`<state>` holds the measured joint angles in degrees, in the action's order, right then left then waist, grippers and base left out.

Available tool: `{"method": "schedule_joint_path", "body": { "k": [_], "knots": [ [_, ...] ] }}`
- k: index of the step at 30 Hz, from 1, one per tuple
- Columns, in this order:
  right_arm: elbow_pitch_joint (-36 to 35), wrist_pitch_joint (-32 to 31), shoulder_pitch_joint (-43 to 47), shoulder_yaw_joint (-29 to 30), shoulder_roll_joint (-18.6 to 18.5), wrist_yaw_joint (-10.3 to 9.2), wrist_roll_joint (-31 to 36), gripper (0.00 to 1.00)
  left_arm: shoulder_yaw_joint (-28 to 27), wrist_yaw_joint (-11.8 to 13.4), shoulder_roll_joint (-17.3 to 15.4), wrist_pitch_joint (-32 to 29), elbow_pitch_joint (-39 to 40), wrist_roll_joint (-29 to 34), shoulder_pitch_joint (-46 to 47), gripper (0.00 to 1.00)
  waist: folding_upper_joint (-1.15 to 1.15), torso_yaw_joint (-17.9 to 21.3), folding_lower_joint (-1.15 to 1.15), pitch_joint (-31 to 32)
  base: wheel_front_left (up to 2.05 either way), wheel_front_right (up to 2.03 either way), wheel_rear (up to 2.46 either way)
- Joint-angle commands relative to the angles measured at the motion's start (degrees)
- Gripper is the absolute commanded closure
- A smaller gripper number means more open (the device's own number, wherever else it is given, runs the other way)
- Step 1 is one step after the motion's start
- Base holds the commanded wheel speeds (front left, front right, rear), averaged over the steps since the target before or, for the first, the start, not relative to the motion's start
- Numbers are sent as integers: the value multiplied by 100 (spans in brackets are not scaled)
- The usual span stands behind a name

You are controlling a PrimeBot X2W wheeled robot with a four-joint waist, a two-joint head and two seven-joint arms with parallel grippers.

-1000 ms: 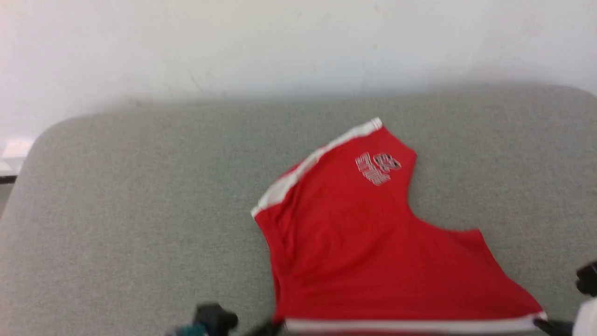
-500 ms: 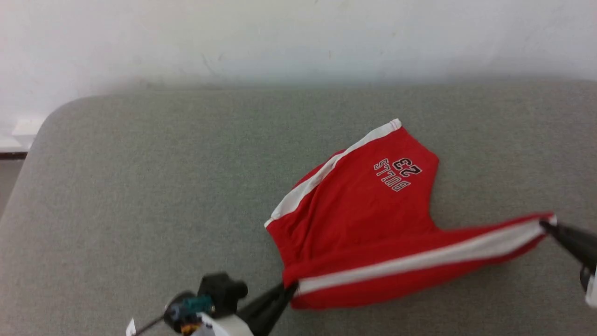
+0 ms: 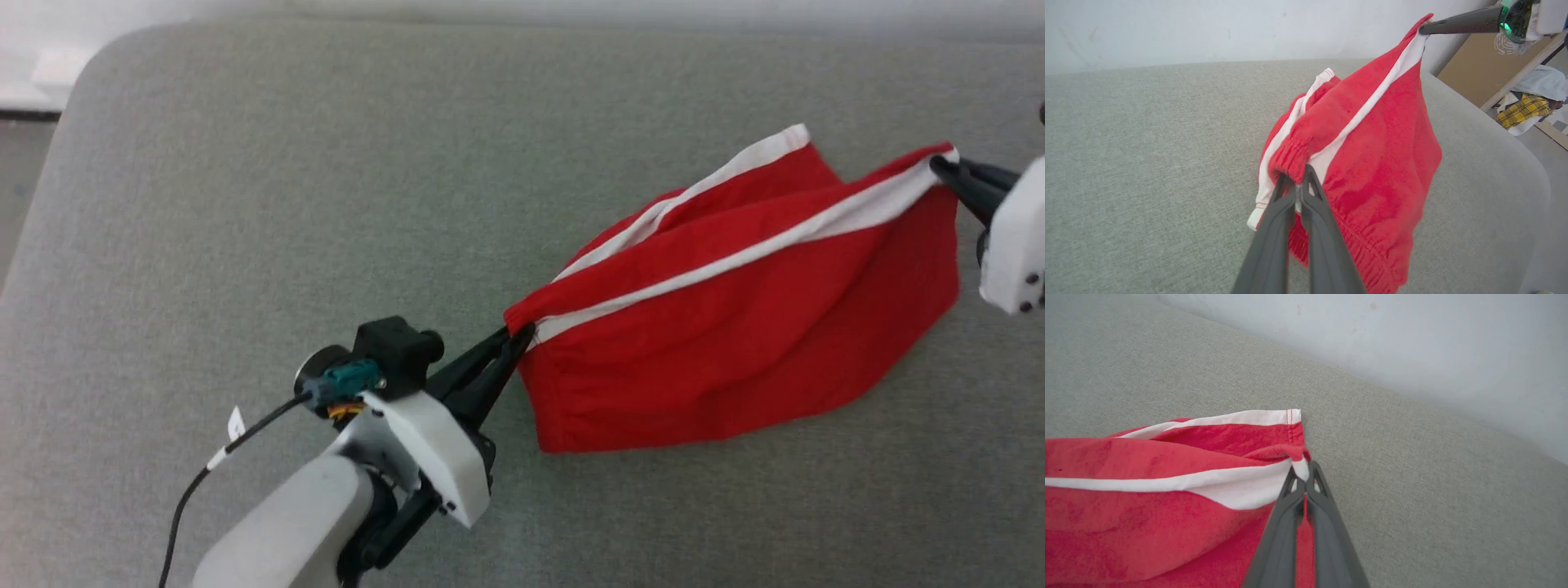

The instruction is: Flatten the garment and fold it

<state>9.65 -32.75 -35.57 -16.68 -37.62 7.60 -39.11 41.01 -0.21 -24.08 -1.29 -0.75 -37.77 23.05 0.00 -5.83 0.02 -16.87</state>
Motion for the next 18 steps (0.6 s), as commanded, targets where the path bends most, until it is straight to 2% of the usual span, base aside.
{"method": "schedule_joint_path", "body": {
  "k": [1,8,16,17,18],
  "knots": [
    [183,23,-233,-127,60,-11,113,100,4,-37,71,26,-126,74,165,100,0,-462,-2,-530,0,0,0],
    [1340,379,-1173,-802,125,-11,417,100,20,-53,405,184,-752,136,566,100,0,-695,-2,-828,0,0,0],
    [2262,971,-1678,-1133,204,-11,527,100,80,-115,610,344,-1110,162,745,100,0,-803,-2,-927,0,0,0],
    [2362,1065,-1717,-1186,223,-11,537,88,88,-120,641,366,-1155,162,763,79,0,-807,-2,-927,0,0,0],
    [2453,1146,-1743,-1248,247,-11,534,0,96,-123,671,399,-1195,171,783,0,0,-805,-2,-920,0,0,0]
  ]
}}
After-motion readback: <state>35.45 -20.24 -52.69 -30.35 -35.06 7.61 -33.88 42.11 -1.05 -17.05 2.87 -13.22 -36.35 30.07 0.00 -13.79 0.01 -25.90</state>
